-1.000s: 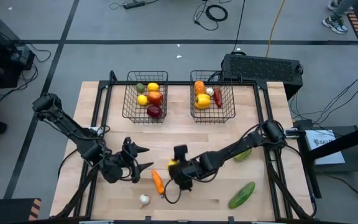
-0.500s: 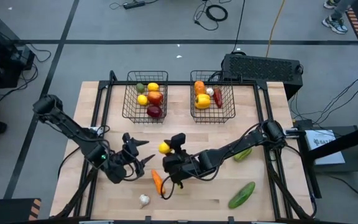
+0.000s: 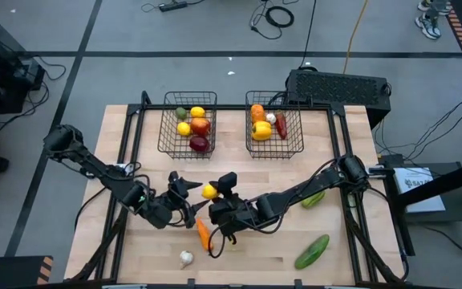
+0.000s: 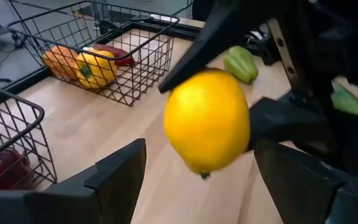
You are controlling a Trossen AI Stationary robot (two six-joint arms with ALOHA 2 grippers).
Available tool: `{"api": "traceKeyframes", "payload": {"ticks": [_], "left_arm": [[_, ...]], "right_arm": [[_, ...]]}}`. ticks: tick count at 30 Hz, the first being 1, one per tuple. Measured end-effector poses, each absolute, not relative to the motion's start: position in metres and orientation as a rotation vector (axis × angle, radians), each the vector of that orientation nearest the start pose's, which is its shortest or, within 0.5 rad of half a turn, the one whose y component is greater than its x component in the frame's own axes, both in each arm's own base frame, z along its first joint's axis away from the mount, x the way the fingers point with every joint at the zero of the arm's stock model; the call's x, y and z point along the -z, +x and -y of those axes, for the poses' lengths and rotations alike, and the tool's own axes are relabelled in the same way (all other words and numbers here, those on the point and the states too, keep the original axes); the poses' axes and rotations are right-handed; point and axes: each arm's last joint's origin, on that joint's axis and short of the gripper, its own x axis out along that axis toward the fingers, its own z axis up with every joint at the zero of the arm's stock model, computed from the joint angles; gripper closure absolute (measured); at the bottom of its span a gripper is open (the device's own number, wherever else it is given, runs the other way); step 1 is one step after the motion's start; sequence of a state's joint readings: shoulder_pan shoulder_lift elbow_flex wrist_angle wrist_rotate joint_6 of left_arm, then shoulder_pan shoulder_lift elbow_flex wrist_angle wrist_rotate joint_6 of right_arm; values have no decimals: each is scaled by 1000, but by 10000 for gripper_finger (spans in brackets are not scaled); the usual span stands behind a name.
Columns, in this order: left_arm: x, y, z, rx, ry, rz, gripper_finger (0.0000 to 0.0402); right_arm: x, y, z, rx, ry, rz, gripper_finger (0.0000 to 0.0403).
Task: Sort produce into baskets
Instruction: Put the yellow lemon into the left mesh basket
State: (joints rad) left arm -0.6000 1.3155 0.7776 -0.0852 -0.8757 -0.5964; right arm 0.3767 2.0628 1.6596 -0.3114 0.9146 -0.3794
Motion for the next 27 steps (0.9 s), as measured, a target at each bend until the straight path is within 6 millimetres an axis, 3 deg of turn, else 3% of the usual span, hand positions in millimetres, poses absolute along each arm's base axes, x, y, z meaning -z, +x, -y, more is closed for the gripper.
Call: {"api": "traceKeyframes", "payload": {"ticks": [8, 16, 27], "left_arm": [[-238, 245, 115, -354, -251, -358, 96], [-239, 249, 109, -345, -234, -367, 99], [-240, 249, 110, -319, -175, -377, 177]], "right_arm": [[-240, 435, -147, 407, -798, -674, 170], [-240, 435, -147, 407, -793, -672, 170], [-241, 435, -147, 413, -789, -664, 170]]}}
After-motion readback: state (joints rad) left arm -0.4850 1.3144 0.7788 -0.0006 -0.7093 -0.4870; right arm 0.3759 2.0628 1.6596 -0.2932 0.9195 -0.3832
